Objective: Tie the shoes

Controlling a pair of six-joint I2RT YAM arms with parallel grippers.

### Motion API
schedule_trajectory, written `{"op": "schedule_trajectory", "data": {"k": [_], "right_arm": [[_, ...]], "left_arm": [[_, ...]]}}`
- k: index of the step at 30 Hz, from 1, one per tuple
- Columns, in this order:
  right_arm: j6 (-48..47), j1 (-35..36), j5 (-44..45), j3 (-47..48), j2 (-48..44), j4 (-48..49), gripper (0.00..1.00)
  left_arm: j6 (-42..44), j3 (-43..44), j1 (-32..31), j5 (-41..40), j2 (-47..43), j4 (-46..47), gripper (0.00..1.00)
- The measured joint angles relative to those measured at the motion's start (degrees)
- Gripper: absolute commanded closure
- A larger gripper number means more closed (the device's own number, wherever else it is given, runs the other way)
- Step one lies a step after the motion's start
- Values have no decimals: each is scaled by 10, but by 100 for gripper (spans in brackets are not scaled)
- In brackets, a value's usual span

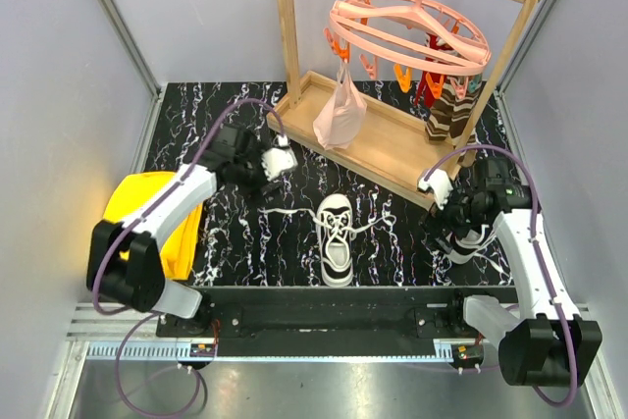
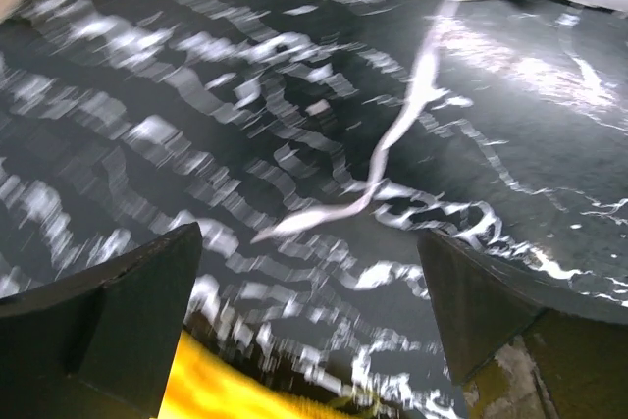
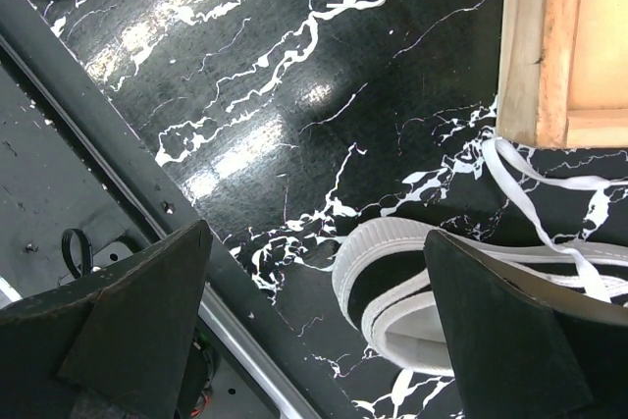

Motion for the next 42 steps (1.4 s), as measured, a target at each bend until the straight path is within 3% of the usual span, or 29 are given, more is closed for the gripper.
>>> {"op": "schedule_trajectory", "data": {"k": [5, 11, 18, 22, 24, 27, 29, 37, 42], "right_arm": [[-9, 3, 0, -3, 8, 3, 0], [-18, 8, 1, -7, 17, 7, 0], [-13, 45, 3, -7, 43, 34, 0], [1, 82, 11, -7, 59, 57, 0], [12, 109, 17, -7, 70, 74, 0], [24, 148, 29, -7, 93, 107, 3], [29, 165, 34, -6, 116, 126, 11], [38, 184, 63, 28, 263, 196, 30], [35, 188, 79, 54, 329, 227, 32]], "left_arm": [[36, 1, -46, 16, 97, 10, 23], [89, 4, -72, 17, 164, 16, 33], [140, 4, -74, 0, 203, 19, 57], [155, 5, -75, -7, 215, 19, 86], [160, 5, -75, -9, 215, 16, 92], [156, 2, -75, -6, 210, 14, 95], [144, -6, -71, 6, 194, 13, 97], [81, -50, -64, 71, 40, 25, 100], [66, -96, -67, 98, -4, 35, 100]]}}
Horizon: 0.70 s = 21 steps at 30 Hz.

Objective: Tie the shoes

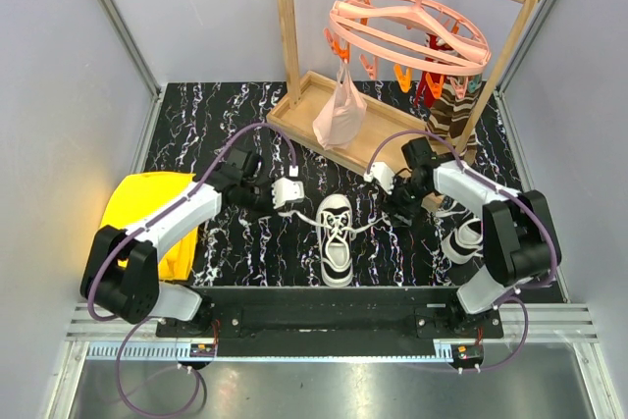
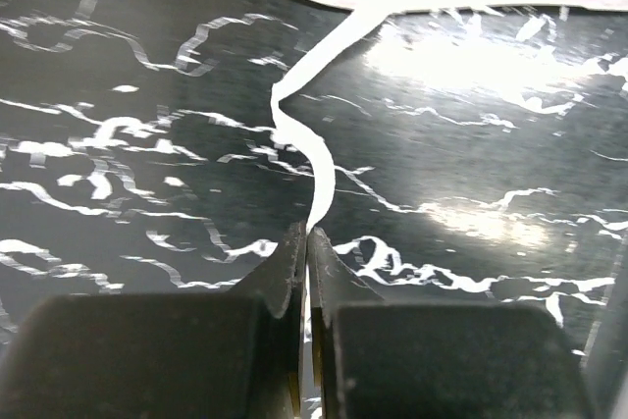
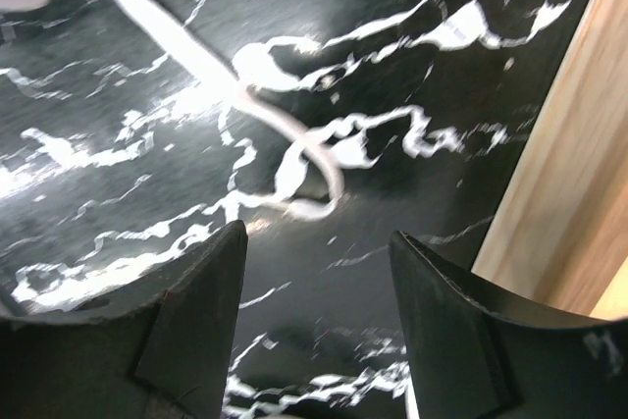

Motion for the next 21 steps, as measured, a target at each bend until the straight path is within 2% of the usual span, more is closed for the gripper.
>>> {"op": "schedule_trajectory", "data": {"k": [6, 9, 12, 13, 15, 16, 21], "right_arm": [[-7, 24, 23, 5, 42, 42, 38], [-10, 38, 34, 4, 59, 62, 47], [-13, 46, 44, 4, 64, 77, 63], [-13, 48, 45, 3, 64, 79, 76], [-16, 51, 46, 2, 64, 83, 95], [-16, 53, 46, 0, 63, 86, 100], [-3, 56, 57, -4, 53, 80, 100]], "left_arm": [[-10, -17, -3, 4, -2, 2, 100], [-12, -18, -4, 4, -13, 5, 100], [-14, -24, -6, 4, -33, 10, 100], [-14, -27, -7, 4, -42, 10, 100], [-14, -33, -12, 4, -60, 10, 100], [-14, -36, -14, 4, -67, 10, 100], [-18, -49, -25, 5, -99, 11, 100]]}}
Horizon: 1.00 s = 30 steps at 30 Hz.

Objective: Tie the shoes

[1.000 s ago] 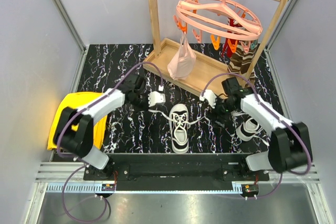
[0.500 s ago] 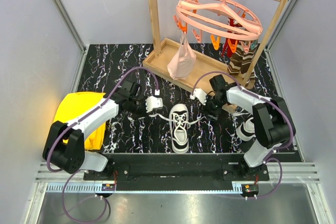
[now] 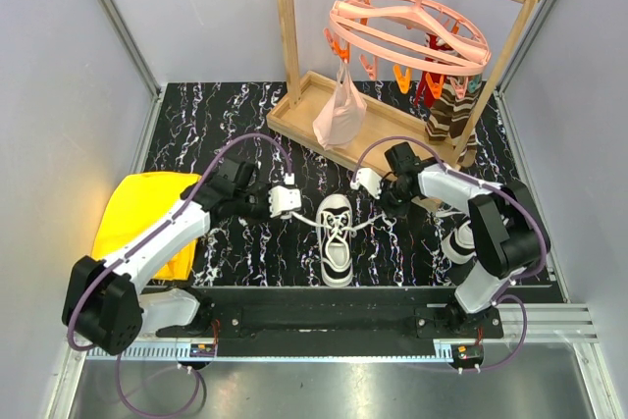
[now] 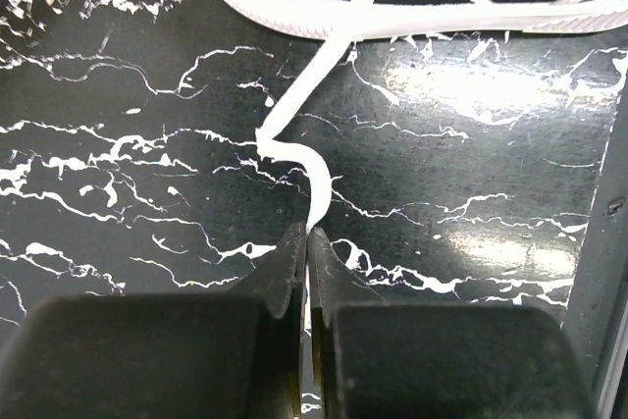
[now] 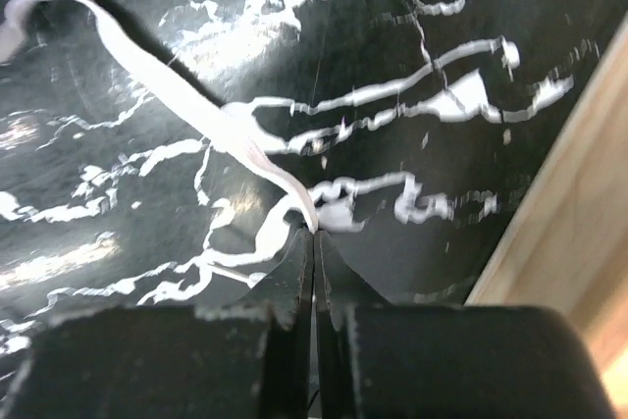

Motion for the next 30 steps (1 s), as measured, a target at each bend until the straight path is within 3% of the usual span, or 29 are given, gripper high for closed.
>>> {"op": "schedule_trajectory", "data": {"k": [5, 12, 21, 30], "right_arm": [[67, -1, -14, 14, -72, -38, 100], [193, 6, -117, 157, -118, -46, 100], [297, 105, -209, 279, -24, -11, 100], [326, 203, -242, 310, 95, 19, 100]], "left_arm": [[-2, -14, -5, 0, -38, 0, 100], [20, -53, -44, -3, -144, 20, 100], [71, -95, -135, -16, -227, 28, 100], [103, -127, -192, -42, -286, -1, 100]]}}
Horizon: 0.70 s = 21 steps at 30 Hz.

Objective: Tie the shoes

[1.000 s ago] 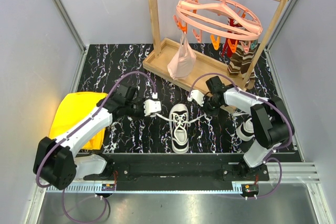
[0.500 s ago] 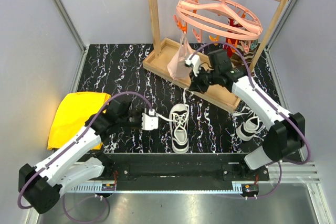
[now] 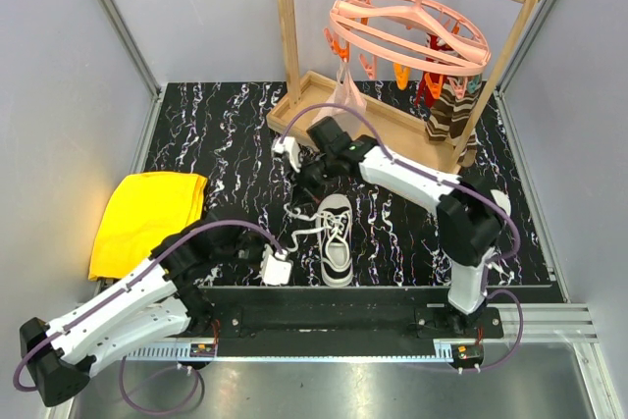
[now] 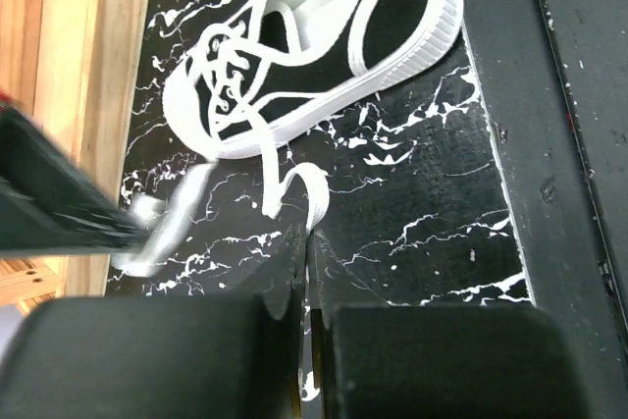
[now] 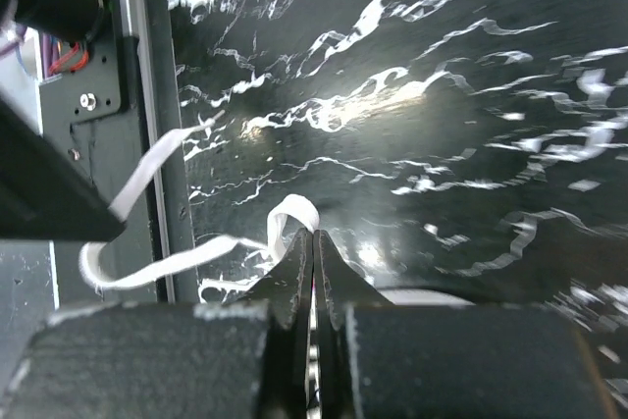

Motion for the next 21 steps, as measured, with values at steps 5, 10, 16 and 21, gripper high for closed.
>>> {"op": "schedule_trajectory", "data": {"k": [5, 10, 16, 21], "right_arm": [[2, 27, 0, 0, 58, 8, 99], [4, 31, 1, 0, 75, 6, 75], [13, 25, 2, 34, 72, -16, 55], [14, 1, 2, 40, 38, -39, 56]], "left_arm": [[-3, -2, -13, -9, -7, -8, 100], [-22, -20, -27, -19, -8, -9, 100], [-40, -38, -32, -27, -19, -11, 100], [-48, -38, -32, -31, -18, -5, 100]]}}
